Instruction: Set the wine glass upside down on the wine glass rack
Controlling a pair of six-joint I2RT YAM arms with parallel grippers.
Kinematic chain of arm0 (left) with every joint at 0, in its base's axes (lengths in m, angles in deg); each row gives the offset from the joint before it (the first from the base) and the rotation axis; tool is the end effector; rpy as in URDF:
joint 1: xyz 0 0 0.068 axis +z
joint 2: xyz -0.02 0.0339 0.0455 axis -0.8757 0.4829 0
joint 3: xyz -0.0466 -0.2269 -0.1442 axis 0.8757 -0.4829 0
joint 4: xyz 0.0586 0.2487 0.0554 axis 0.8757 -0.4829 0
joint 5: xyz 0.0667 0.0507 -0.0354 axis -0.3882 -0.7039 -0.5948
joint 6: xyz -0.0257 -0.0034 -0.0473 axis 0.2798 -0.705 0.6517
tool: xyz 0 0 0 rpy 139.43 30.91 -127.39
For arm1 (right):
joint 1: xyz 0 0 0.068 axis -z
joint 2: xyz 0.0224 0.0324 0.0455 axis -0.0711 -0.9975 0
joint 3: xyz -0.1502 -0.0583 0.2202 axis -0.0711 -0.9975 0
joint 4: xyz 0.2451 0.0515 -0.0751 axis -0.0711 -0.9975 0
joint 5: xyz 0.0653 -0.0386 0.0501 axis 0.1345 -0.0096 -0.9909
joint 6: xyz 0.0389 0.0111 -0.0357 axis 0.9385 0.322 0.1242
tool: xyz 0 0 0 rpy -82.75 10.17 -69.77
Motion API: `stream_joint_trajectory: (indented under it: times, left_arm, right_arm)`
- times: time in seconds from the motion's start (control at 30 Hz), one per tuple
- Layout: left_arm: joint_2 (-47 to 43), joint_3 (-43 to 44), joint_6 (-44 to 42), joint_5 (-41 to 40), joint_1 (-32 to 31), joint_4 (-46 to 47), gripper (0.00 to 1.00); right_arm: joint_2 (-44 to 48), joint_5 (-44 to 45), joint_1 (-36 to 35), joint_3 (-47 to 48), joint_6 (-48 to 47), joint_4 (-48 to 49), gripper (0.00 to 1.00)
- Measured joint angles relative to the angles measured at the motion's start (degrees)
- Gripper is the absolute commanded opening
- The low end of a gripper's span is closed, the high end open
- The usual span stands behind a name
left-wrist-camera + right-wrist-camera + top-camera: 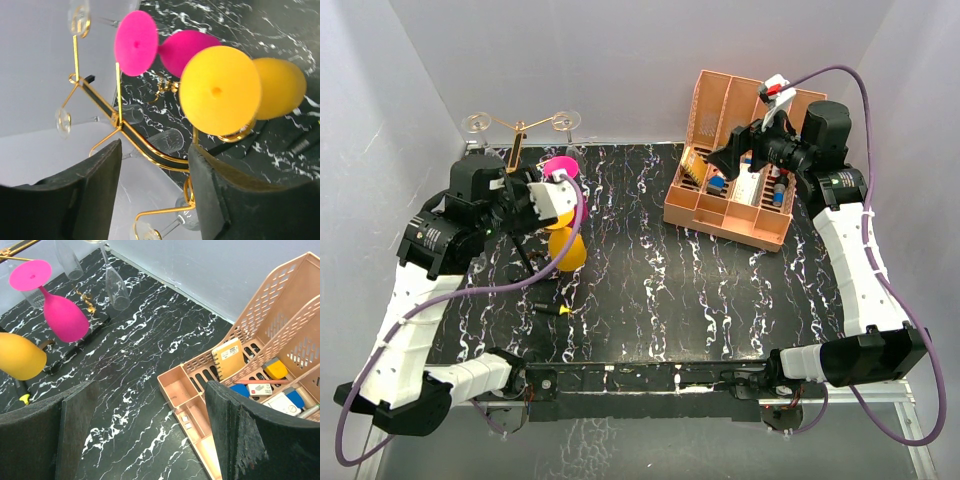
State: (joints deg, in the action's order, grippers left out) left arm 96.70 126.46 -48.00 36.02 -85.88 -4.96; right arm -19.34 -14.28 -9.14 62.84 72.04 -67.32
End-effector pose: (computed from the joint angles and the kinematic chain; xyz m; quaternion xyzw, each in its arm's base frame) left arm 0.1679 -0.0775 0.4676 0.5637 0.6499 0.1403 0.4901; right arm 0.2773 0.0462 0.4524 -0.2550 0.7385 0.2561 0.5692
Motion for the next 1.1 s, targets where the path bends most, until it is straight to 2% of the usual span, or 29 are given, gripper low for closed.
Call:
stream_joint_trajectory:
  times: [0.13,0.23,0.4,0.67,0.9,1.1]
  left_arm:
    - [-0.07,-0.81,6.19,-5.68,0.85,6.71,0.77]
    - [-0.09,-2.82,11.56,-12.17,2.12,14.84,0.97]
    - [0.15,-6.21,23.82,-21.00,6.75,26.84,0.97]
    - [0.26,-6.86,43.58,-18.82,16.26,32.85,0.97]
    - [-0.20,-7.89,53.83,-16.35,20.13,34.34,0.97]
    - [-1.66,-9.81,56.87,-14.88,22.97,33.68,0.97]
  right_arm:
    - [0.00,2.38,0.15,0.02,-0.20,-0.04,0.96]
    - [0.00,7.04,0.42,0.11,-0.17,-0.07,0.98]
    - [0.02,16.13,1.84,0.13,0.37,0.07,0.98]
    - [1.88,25.53,4.81,0.04,2.75,2.40,0.98]
    - [3.43,25.33,6.25,0.00,3.52,4.24,0.98]
    - [4.02,21.57,9.84,0.02,3.08,3.32,0.99]
